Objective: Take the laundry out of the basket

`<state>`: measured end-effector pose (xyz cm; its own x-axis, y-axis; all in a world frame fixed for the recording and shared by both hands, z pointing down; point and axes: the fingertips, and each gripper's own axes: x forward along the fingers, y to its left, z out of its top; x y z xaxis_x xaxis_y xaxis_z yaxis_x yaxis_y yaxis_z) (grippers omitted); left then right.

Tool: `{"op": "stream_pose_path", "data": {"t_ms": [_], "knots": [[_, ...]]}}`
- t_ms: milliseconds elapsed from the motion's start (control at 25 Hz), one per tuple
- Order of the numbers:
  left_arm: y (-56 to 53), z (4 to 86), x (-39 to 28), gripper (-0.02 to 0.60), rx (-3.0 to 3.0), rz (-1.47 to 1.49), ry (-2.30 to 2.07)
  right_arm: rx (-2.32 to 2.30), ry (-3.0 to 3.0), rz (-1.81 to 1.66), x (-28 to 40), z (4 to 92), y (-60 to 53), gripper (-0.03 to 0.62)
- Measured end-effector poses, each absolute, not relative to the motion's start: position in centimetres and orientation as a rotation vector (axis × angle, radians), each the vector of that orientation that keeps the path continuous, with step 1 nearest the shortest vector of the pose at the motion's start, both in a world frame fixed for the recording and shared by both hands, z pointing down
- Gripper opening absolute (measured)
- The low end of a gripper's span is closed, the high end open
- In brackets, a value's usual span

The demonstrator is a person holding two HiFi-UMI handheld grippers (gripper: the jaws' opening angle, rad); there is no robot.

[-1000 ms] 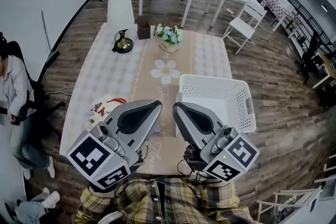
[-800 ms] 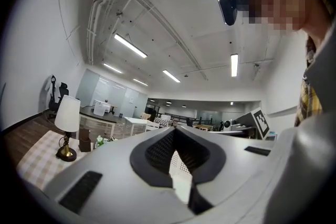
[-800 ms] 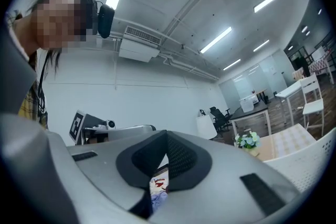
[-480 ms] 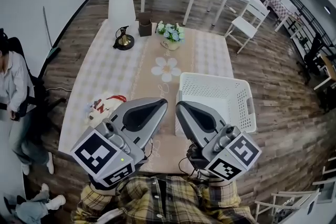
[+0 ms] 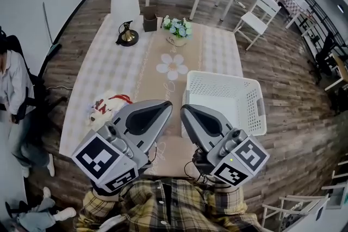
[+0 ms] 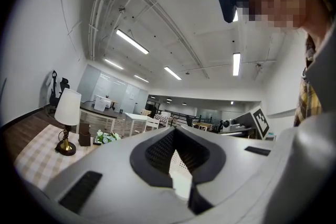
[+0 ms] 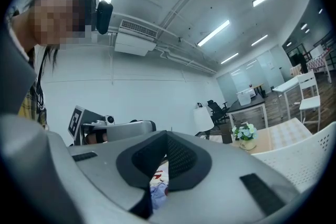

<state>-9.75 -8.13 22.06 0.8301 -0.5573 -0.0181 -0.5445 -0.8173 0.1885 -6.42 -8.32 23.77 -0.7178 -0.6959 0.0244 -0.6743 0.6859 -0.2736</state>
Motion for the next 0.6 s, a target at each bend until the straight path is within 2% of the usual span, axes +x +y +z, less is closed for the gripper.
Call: {"op": "stream_pose_path", "data": {"t_ms": [600], "knots": [[-9.3,22.7,-9.6,0.009,2.828,-0.093,-0.860,-1.163,2.837,-0.423,-6.4,25.0,-9.3,0.009]]}}
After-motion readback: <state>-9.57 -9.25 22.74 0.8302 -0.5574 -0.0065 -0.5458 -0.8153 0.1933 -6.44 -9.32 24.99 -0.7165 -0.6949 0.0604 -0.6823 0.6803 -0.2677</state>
